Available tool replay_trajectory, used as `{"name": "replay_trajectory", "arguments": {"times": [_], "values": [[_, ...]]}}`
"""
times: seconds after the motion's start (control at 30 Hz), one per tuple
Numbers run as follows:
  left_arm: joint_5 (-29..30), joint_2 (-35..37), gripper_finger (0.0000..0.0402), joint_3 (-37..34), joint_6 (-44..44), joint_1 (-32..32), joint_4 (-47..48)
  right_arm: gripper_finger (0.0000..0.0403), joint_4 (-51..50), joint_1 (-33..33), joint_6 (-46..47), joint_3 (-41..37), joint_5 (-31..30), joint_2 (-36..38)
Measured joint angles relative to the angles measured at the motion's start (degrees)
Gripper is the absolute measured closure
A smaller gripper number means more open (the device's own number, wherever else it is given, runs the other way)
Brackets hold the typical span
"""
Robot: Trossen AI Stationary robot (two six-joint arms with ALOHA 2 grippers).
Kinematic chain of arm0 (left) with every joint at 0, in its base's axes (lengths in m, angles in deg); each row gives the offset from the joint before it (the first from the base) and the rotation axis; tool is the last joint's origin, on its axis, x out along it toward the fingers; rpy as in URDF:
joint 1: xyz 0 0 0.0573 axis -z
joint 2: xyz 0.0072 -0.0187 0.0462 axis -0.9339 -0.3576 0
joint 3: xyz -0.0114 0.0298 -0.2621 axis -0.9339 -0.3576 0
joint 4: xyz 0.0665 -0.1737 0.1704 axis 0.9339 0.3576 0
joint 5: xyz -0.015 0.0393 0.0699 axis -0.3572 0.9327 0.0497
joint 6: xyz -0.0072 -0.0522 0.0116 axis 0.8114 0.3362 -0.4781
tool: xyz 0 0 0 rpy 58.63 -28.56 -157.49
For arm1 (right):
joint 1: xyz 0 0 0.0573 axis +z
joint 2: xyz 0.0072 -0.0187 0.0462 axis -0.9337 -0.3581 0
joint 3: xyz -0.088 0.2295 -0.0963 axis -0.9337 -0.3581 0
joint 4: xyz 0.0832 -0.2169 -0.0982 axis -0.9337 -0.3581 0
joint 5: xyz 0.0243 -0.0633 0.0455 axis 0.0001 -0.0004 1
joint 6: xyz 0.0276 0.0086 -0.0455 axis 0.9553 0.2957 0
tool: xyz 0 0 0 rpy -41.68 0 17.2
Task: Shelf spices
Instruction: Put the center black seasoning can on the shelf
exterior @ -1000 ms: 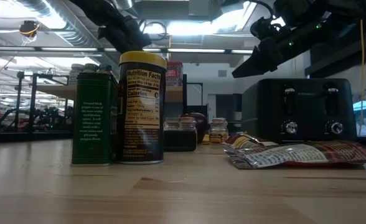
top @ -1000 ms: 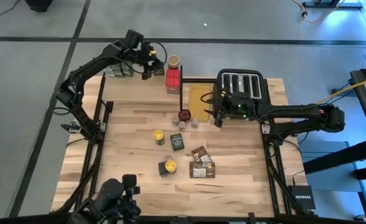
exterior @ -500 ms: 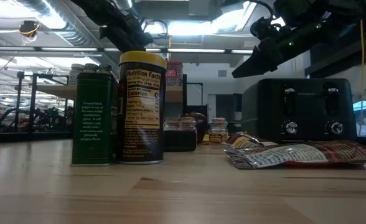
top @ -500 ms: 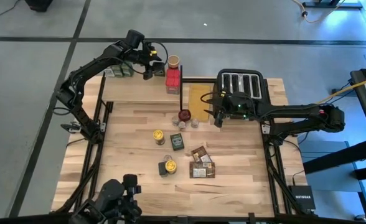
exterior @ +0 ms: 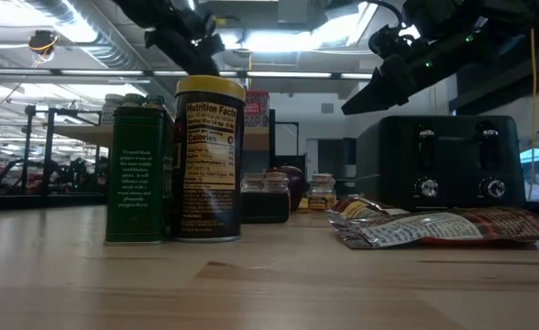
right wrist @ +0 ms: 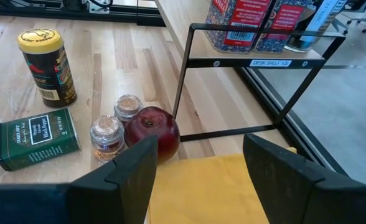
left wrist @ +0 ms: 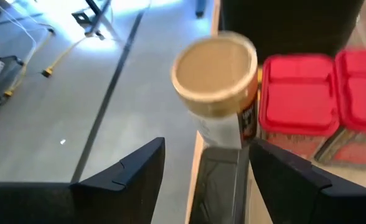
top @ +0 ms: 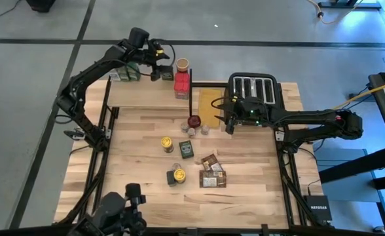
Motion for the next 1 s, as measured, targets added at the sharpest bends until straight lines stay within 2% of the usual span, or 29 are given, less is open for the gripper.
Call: {"name": "replay_trajectory", "arguments": {"times": [0.13, 0.37, 0.5, 1.0], "values": [[1.39, 1.18, 0.0176, 0.91, 1.14, 0.02, 2.15, 0.0162, 0.00, 0.00, 0.00, 0.00, 0.01, 0.00], [10.34, 2.85, 0.0176, 1.13, 1.03, -0.78, 8.17, 0.0162, -0.03, 0.00, 0.00, 0.00, 0.01, 0.00], [10.70, 2.85, 0.0176, 1.10, 1.12, -1.70, 11.49, 0.0162, -0.04, 0.00, 0.00, 0.00, 0.01, 0.00], [13.97, -0.46, 0.0176, 0.89, 1.29, -2.08, 12.25, 0.0162, -0.32, 0.02, -0.01, 0.00, 0.03, 0.00]]}}
